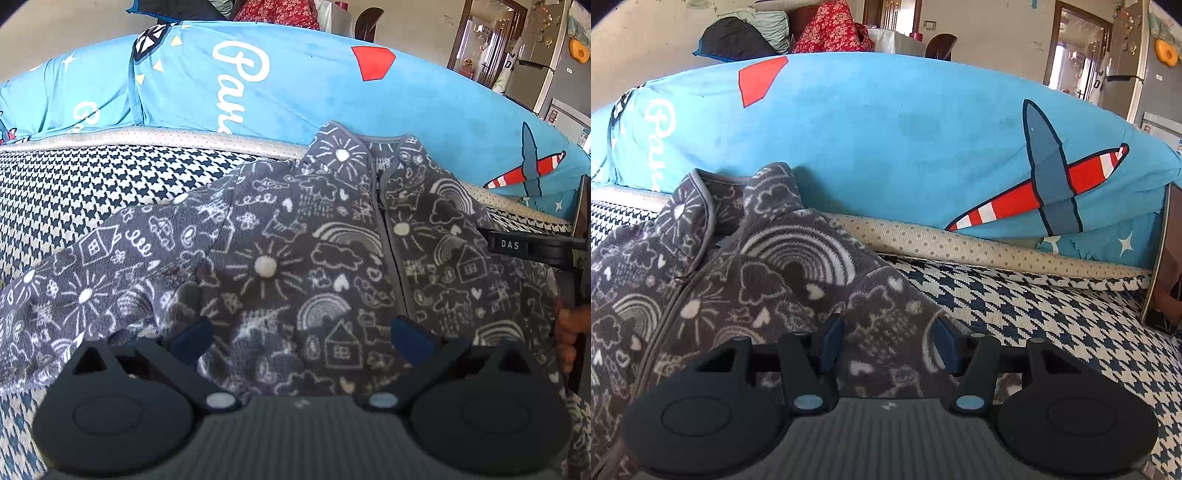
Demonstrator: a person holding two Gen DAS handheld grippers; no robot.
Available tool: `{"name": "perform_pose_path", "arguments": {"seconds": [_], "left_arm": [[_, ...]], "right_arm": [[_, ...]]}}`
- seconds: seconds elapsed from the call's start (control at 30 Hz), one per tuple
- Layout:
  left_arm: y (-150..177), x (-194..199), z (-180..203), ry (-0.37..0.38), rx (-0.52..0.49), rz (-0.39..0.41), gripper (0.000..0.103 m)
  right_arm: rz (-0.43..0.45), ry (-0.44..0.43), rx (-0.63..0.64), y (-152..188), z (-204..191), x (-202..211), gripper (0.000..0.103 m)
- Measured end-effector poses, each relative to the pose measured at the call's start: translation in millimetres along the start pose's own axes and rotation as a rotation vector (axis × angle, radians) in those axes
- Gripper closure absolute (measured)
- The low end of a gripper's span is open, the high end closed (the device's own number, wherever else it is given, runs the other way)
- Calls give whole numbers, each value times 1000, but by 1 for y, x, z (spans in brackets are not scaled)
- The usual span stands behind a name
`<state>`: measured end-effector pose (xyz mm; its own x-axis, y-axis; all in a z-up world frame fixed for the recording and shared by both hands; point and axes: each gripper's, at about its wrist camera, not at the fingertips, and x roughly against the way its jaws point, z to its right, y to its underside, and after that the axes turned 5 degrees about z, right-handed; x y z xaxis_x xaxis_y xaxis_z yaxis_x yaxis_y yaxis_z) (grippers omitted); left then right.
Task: Fold clothes
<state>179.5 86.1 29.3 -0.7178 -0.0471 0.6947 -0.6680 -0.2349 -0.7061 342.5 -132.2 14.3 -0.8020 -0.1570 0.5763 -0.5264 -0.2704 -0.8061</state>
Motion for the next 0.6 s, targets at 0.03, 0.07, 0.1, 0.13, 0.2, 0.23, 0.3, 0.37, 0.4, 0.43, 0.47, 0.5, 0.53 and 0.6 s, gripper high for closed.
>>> {"name": "perform_pose_path", "arguments": {"seconds": [0.03,0.07,0.1,0.13,0.2,0.23,0.3,0.37,0.4,0.43,0.47,0.5,0.53,0.6], "left_arm": [[0,0,0,1,1,-1,0],[-1,-1,1,2,2,-1,0],[-1,-1,1,3,4,-1,0],[-1,-1,1,3,5,-1,0],[-1,-2,1,2,5,-1,0],[-1,-2,1,2,6,-1,0],[-1,-3,2,0,5,-1,0],[-1,-4,1,-4,3,-4,0],[-1,-4,0,-5,4,-6,0],[-1,-5,-1,-5,6,-7,0],[-1,-6,-2,-6,8,-10,0],[-1,-6,-3,-6,8,-12,0],[-1,-7,-3,-7,7,-13,0],[-2,-8,-3,-12,5,-15,0]], "right_arm": [[0,9,7,1,-1,-2,50],[4,22,16,2,-2,-3,50],[10,42,22,3,-3,-4,50],[15,59,19,4,-2,-6,49],[22,91,2,5,2,-10,46],[25,107,-8,6,4,-11,42],[32,141,-27,7,7,-15,36],[41,188,-33,6,9,-17,35],[45,223,-26,5,10,-18,35],[48,256,-22,5,11,-20,36],[47,270,-31,5,14,-21,36],[40,243,-56,6,19,-22,36],[35,221,-77,6,23,-22,36],[27,184,-112,7,31,-21,36]]}}
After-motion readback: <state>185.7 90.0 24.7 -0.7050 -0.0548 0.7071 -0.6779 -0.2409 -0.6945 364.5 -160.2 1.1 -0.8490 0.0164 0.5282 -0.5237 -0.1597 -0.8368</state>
